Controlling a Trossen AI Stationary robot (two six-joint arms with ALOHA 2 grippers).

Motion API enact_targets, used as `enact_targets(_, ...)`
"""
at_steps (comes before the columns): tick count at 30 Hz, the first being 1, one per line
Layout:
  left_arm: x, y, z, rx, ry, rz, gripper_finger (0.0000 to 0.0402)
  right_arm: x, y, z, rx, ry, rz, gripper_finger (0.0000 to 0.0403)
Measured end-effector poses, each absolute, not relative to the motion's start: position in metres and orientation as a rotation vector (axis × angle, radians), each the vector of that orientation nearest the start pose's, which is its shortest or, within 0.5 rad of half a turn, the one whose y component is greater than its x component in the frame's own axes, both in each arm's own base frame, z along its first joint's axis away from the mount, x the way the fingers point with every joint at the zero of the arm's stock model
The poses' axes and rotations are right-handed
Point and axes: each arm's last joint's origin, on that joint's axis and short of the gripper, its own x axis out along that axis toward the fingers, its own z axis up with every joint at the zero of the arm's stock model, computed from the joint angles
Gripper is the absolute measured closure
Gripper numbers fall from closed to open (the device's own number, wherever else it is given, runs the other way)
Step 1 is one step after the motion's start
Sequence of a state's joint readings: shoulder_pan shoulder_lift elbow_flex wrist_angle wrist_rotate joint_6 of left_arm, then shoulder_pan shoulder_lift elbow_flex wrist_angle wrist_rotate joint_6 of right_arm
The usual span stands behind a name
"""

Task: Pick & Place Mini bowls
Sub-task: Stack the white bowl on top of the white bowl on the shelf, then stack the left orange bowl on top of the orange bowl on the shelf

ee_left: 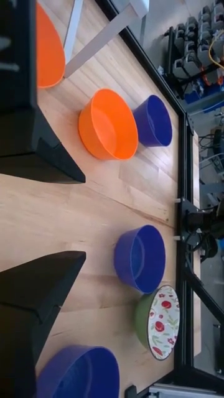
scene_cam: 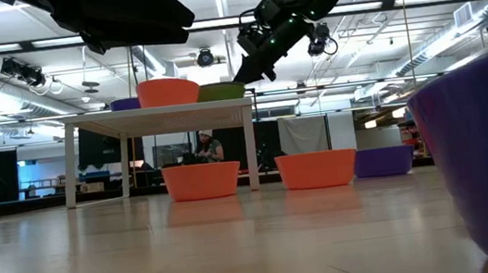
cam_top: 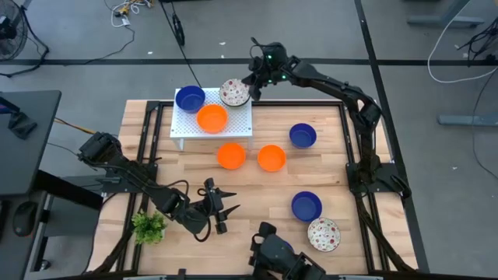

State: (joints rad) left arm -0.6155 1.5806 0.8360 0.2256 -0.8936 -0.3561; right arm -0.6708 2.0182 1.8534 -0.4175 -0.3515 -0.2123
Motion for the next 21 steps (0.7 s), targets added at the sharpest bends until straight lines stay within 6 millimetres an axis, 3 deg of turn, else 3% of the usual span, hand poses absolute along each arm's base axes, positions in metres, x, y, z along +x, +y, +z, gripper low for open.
enact_targets(10,0.273,-0.165,0.203,0.007,0.324,0.333,0.0209,0.37,-0.282,0.308,0.058,0.551,-0.276,0.04)
enact_targets(14,0.273,-0.165,0.203,0.007,0.324,0.333,0.0209,0.367,-0.276,0.322,0.014,0.517,-0.27,0.0398)
enact_targets(17,0.273,-0.165,0.203,0.007,0.324,0.333,0.0209,0.361,-0.261,0.339,-0.042,0.524,-0.241,0.0399)
enact_targets(21,0.272,-0.167,0.203,0.009,0.324,0.326,0.0209,0.351,-0.217,0.364,-0.114,0.598,-0.135,0.0401)
